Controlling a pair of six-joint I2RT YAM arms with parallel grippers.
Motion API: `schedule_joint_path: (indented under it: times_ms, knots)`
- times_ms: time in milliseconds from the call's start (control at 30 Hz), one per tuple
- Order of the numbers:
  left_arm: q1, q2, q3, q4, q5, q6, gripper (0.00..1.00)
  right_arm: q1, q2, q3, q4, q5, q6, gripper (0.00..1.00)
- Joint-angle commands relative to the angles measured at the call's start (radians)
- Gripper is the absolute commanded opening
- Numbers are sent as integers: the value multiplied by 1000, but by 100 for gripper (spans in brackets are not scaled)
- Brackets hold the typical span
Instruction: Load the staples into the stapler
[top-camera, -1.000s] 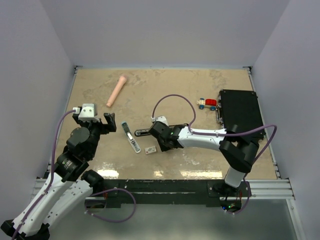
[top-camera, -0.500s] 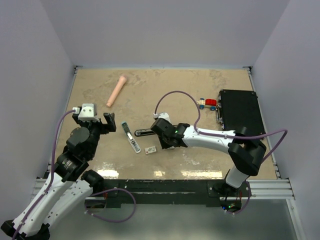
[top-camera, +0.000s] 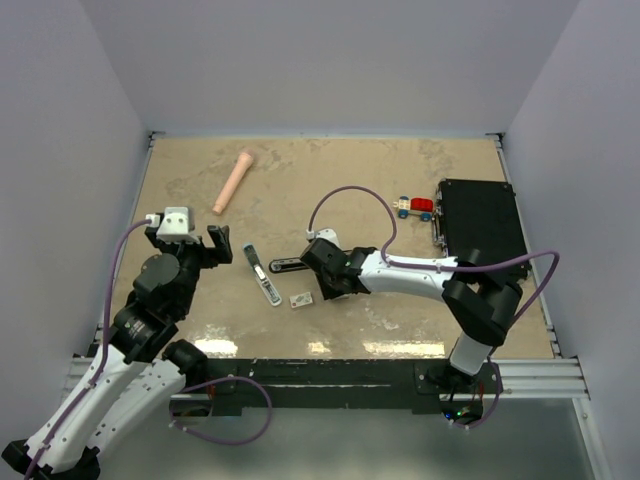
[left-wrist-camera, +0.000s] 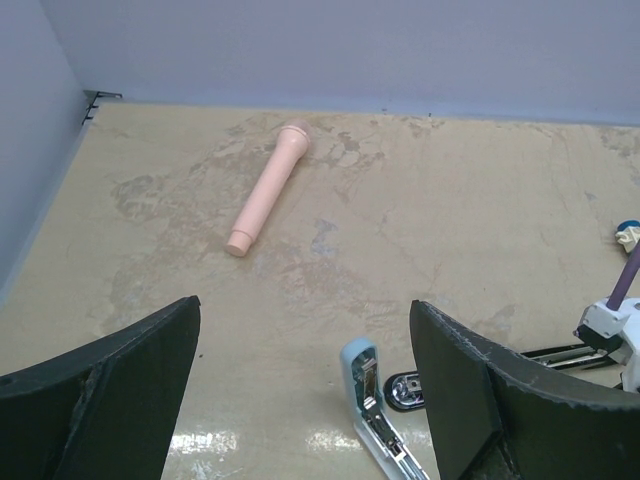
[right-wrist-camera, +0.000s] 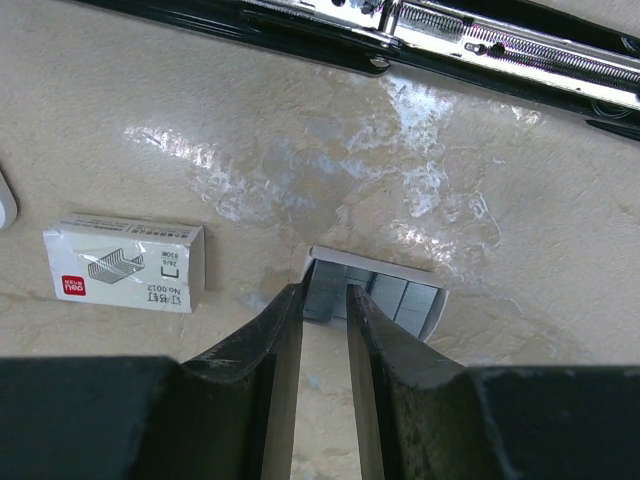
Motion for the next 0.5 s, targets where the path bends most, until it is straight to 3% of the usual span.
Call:
schedule_joint_path:
  times_ms: [0,467]
  knots:
    - [8,6,-8,42,15,18,90,-1,1,-11,36,-1,19,28]
    - [11,9,-8,42,22,18,89,-1,-3,-20,20,19,24,26]
